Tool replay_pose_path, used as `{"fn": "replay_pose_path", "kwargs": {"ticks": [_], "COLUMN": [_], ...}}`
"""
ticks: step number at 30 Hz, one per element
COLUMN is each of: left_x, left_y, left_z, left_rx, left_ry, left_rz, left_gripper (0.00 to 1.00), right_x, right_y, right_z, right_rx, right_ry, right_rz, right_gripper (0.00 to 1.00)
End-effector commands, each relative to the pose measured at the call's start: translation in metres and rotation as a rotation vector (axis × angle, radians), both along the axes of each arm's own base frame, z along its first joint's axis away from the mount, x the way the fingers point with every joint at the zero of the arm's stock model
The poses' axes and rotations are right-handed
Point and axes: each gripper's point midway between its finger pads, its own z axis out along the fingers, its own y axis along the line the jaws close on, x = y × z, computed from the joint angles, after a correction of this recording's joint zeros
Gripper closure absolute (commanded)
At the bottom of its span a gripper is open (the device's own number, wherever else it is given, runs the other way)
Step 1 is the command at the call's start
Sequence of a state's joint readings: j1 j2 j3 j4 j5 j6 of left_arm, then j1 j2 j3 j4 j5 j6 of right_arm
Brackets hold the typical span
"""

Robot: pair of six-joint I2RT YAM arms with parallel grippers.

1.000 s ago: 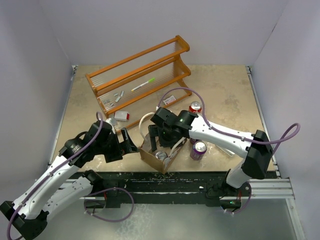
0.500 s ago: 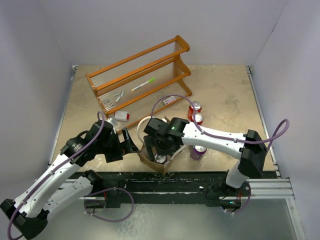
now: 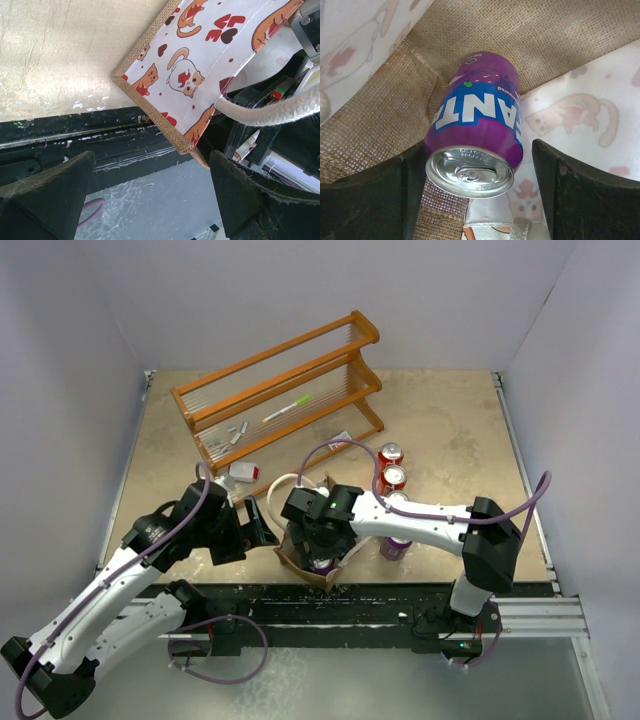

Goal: Take the beverage out of the canvas bag

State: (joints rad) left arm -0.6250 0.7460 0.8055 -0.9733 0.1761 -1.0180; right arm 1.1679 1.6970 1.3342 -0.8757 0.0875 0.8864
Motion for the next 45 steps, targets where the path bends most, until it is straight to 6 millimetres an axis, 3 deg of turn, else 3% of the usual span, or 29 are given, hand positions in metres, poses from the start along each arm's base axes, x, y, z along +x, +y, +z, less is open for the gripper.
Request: {"fn": "replay_pose_path", "kwargs": {"ticks": [1, 10, 19, 25, 28, 36, 45], "left_x": [-0.001, 0.004, 0.006, 0.009, 0.01, 0.011, 0.016], "left_y": [-0.002, -0.008, -0.01, -0.012, -0.012, -0.013, -0.016], "left_z": [0.003, 0.002, 0.001, 0.002, 0.003, 0.005, 0.006], "left_rx": [-0.018, -0.027, -0.027, -0.025, -0.024, -0.021, -0.021], "left_ry": [-0.022, -0.021, -0.017, -0.018, -0.019, -0.018, -0.024], "left_rz": [-0.018, -0.023, -0.026, -0.031, -0.034, -0.031, -0.034], "left_gripper": [0.01, 0.01, 0.01, 0.01, 0.01, 0.01, 0.01], "right_x": [-0.009, -0.012, 0.001, 0.008, 0.015, 0.027, 0.058], "right_y": [-0.012, -0.009, 0.003, 0.016, 0.02, 0.028, 0.03], "right_z": [-0.002, 0.003, 0.027, 0.047, 0.057, 0.059, 0.099], "right_rx": [-0.048, -0.049, -0.008, 0.05, 0.076, 0.163, 0.397], "right_ry": [0.009, 0.004, -0.059, -0.09, -0.12, -0.082, -0.042], "right_rz": [-0.004, 0.014, 0.019, 0.021, 0.019, 0.005, -0.044], "right_gripper": [0.2, 0.31, 0.7, 0.82, 0.84, 0.87, 0.87]}}
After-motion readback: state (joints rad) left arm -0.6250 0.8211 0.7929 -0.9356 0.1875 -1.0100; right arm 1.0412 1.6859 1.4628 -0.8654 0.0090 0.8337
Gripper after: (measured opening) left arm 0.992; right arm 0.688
